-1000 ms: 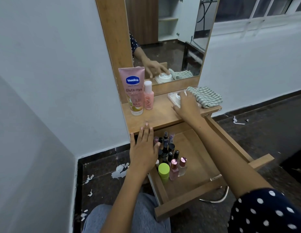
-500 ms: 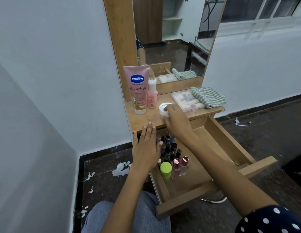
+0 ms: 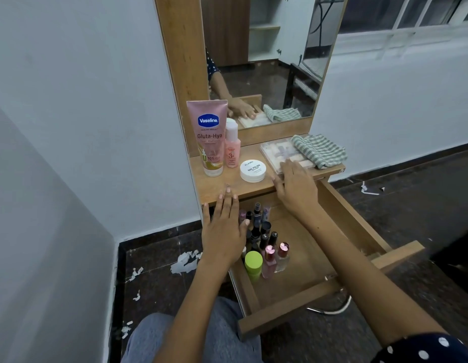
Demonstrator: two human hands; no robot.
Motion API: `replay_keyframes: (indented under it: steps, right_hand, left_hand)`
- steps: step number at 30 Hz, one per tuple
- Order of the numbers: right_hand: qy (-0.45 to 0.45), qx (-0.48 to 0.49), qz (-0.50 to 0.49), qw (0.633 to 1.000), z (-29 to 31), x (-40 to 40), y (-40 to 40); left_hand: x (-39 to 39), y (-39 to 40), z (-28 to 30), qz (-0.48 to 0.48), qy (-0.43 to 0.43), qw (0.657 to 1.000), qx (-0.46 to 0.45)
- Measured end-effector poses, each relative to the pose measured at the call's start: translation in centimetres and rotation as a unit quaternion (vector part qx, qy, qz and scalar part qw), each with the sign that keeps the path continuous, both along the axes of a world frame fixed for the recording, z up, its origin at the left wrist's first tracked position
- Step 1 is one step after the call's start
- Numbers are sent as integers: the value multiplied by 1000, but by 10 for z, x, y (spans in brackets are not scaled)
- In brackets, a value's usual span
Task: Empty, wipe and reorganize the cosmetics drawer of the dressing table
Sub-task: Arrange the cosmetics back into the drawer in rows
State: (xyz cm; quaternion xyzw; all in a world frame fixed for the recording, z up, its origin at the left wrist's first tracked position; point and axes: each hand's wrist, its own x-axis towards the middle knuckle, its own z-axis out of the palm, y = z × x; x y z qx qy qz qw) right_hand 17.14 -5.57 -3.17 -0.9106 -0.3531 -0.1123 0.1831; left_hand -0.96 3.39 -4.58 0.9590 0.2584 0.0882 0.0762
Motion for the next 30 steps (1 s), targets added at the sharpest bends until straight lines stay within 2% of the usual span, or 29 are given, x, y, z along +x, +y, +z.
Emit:
replay_keyframes:
  steps: [7,10,13,17,20,23,30]
  right_hand:
    - [-17,54,85,995,-7,-27,-6]
    - [-8,41,112,993,0,-17,-12]
    - [-5,-13,124,992,3,-3,-19]
    - [-73,-19,125,989,-5,-4,-27]
    - [-145,38,120,981,-11,-7,-36]
    - [-172,81,127,974,-9,-7,-41]
    - [-210,44,181,960,-9,9,-45]
  left_hand:
    - [-1,-2,3,2,6,1000,3]
    - [0,-1,4,0,11,1000,3]
    - [1,-1,2,1,21,999,27]
    - [3,-2,-2,-14,6,999,48]
    - [9,0,0,-22,-23,998,46]
    - [16,2,1,-21,-11,999,40]
    - [19,4,3,-16,8,1000,23]
